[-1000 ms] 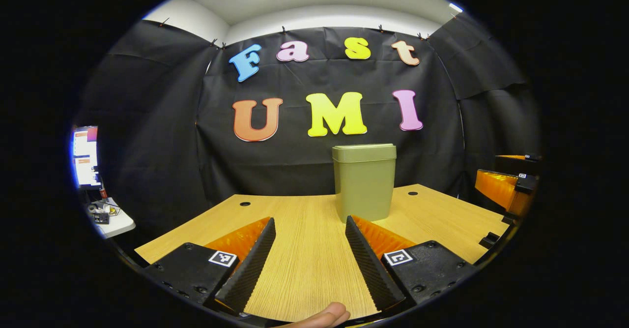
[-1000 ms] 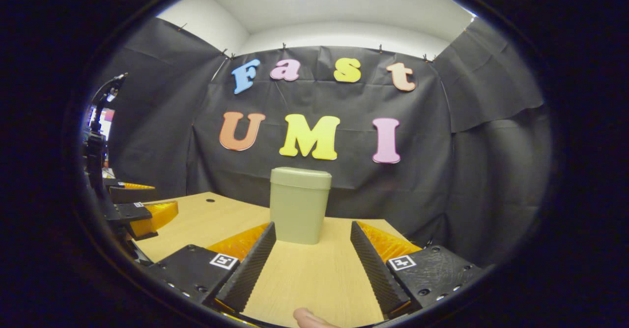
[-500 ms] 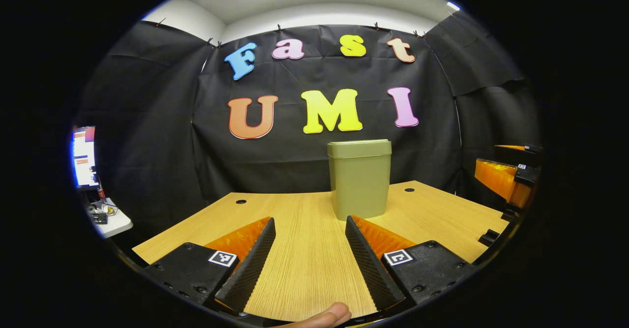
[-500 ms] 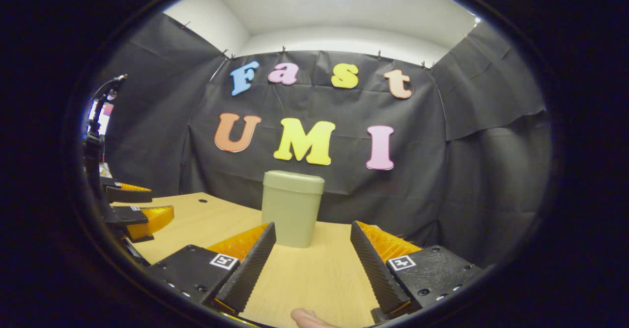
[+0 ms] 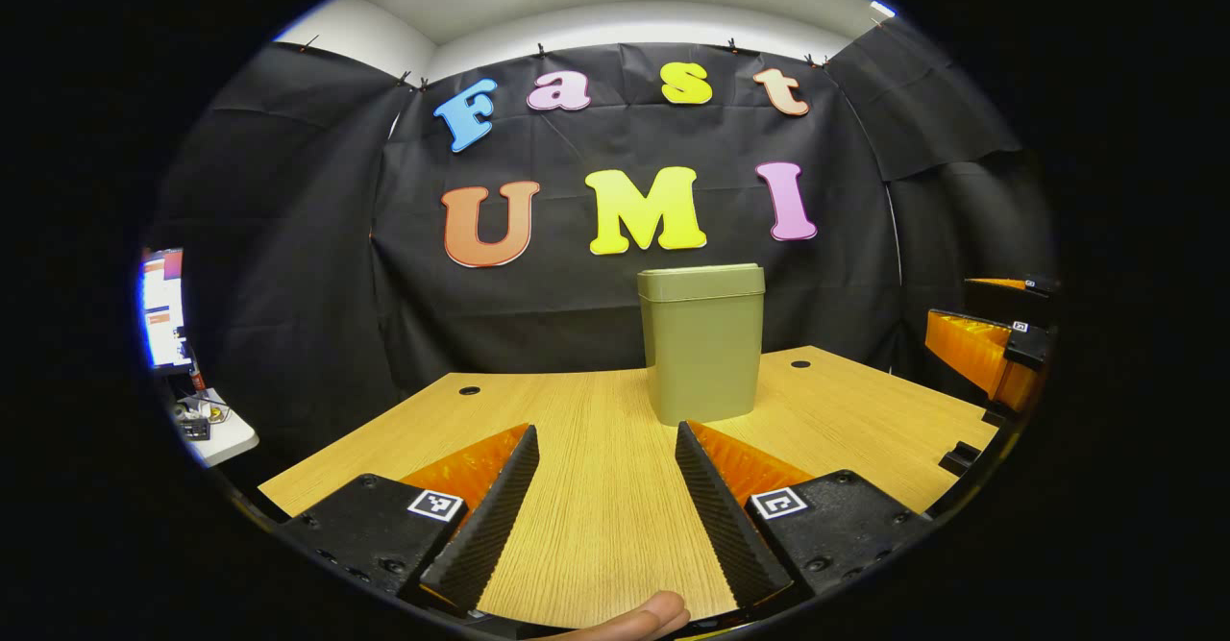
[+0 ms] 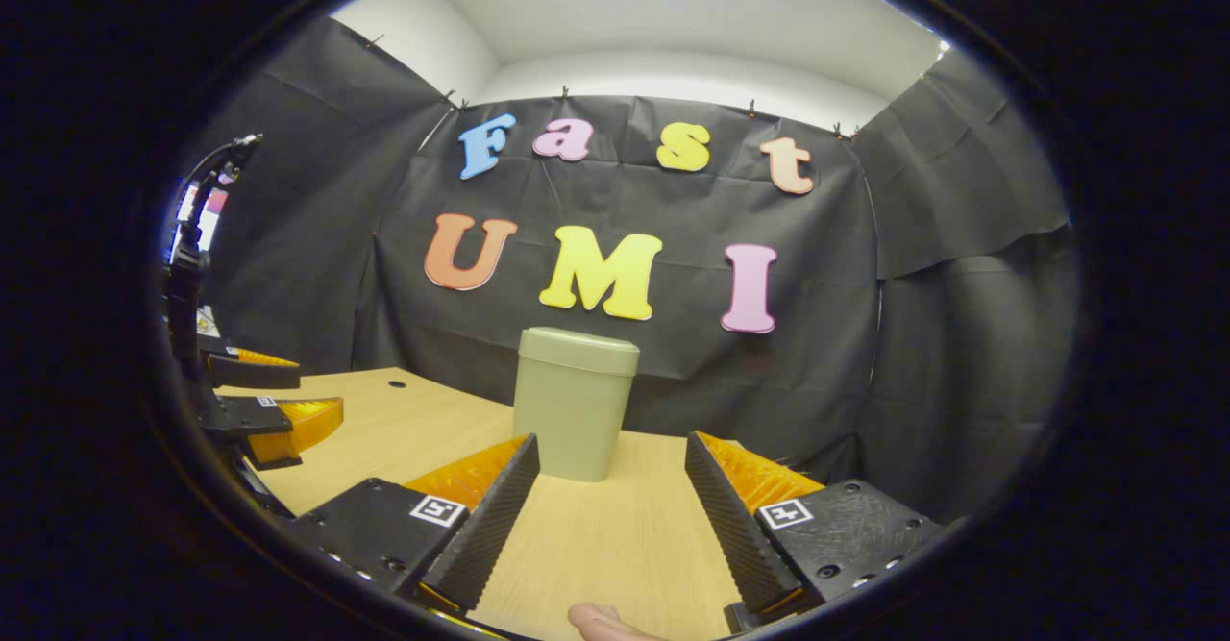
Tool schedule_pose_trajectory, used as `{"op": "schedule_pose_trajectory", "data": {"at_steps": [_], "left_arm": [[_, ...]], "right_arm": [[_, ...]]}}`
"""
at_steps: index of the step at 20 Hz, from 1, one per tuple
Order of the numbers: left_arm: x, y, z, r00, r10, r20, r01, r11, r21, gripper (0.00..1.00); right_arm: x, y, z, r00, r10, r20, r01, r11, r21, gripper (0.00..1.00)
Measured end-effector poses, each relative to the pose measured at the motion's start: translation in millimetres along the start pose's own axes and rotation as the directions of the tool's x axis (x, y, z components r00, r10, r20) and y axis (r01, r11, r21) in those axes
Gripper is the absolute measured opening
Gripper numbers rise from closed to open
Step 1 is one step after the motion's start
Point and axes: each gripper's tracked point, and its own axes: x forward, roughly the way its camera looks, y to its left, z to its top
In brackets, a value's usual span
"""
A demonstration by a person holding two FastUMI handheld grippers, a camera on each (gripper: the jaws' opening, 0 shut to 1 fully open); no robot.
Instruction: Press the lid of the desktop garbage bin to open it, pick up the crumpled paper on the desktop and throw it into the bin, then pick up the pop can on the desktop and drop it into the bin, and finally close the garbage bin lid.
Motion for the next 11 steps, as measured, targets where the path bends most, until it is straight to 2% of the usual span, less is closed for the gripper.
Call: {"op": "schedule_pose_trajectory", "data": {"at_steps": [3,4,5,11], "left_arm": [[0.6,-0.2,0.6,1.0,-0.001,0.0,0.001,1.0,0.004,0.93],[0.8,0.6,0.5,1.0,0.001,0.0,-0.001,1.0,0.005,0.93],[0.0,0.3,0.4,1.0,0.001,0.002,-0.001,1.0,0.007,0.93],[-0.6,-0.6,0.5,1.0,0.005,0.007,-0.005,1.0,0.012,0.93]], "right_arm": [[1.0,0.0,-0.6,1.0,0.0,0.003,0.0,1.0,-0.004,0.95],[0.6,0.4,-0.4,1.0,0.001,0.004,0.0,1.0,-0.006,0.98],[1.7,1.3,-1.5,1.0,0.002,0.003,-0.002,1.0,-0.01,0.95],[0.5,-1.1,-2.1,1.0,-0.008,0.0,0.008,1.0,-0.014,0.95]]}}
